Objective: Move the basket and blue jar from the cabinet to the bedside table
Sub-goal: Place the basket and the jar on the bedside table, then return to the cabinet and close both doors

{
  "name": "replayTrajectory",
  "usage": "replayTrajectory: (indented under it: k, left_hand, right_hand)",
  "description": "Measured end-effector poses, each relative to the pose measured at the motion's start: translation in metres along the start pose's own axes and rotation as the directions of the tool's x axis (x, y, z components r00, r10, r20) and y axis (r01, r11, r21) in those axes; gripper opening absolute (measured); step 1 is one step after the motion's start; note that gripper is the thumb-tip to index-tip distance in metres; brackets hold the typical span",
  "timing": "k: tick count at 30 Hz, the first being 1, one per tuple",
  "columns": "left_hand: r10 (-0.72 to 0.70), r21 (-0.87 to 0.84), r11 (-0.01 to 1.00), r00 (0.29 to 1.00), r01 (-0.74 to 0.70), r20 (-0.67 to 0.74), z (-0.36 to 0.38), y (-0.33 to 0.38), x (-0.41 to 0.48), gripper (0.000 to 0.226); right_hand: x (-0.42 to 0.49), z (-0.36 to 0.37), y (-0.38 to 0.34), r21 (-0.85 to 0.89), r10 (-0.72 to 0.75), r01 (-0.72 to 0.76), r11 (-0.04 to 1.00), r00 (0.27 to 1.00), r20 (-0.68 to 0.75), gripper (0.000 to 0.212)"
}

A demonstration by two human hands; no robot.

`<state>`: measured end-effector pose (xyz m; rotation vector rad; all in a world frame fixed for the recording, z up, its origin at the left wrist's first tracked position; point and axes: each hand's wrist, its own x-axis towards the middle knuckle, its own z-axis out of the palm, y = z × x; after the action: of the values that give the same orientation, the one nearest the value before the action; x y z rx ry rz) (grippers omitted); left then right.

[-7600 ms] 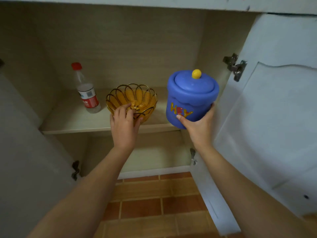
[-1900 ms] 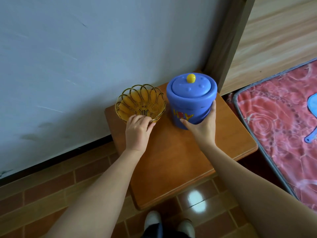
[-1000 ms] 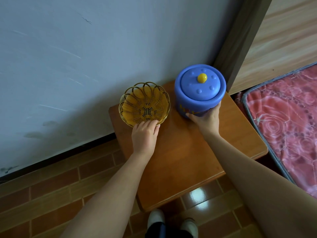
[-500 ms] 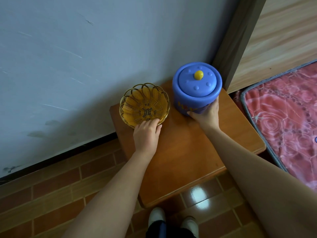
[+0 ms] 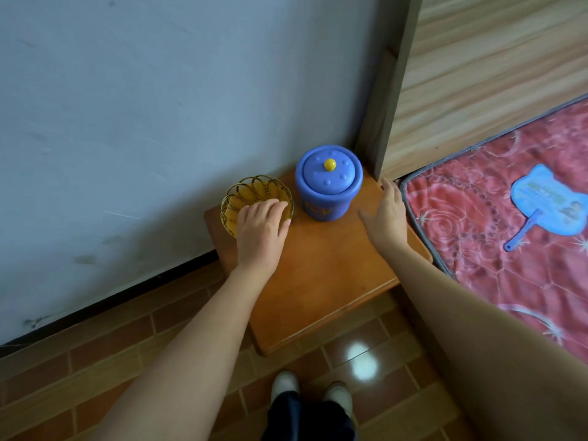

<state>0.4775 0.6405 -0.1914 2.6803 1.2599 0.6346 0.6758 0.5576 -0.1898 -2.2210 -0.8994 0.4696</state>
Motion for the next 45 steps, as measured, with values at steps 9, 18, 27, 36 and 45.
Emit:
replayTrajectory:
  k: [9,18,27,36,45]
  left_hand:
    - [0.31,-0.004,0.951,0.949,-0.31,0.047,-0.109,0.078,0.048,0.025]
    - [0.589,-0.109,0.803,0.808,-0.585,0.001,-0.17,0.17,0.054,0.025]
    - [0.824,-0.341,0.539,0.566,-0.77,0.023,-0.178,0.245,0.022,0.036]
    - [0.97,-0.498,0.155,0.227,-0.853,-0.087,-0.193,0.311,-0.061,0.036]
    - [0.986,-0.605,-0.138,-0.05,-0.784,-0.16,-0.212,0.35,-0.186,0.028]
  right_hand:
    - [-0.05,-0.134,-0.048,-0.339,-0.352,0.312,0.888,0.934,-0.06,0.049]
    - [-0.133,-0.246,-0.063,-0.468,-0.38,0.293,0.834,0.919,-0.103,0.052]
    - [-0.259,-0.286,-0.039,-0.557,-0.189,-0.031,0.83,0.924,-0.332,0.049]
    - [-0.398,-0.277,-0.044,-0.423,0.1,-0.471,0.774,0.752,-0.652,0.052]
    - [-0.556,-0.252,-0.048,-0.229,0.308,-0.764,0.603,0.488,-0.817,0.05]
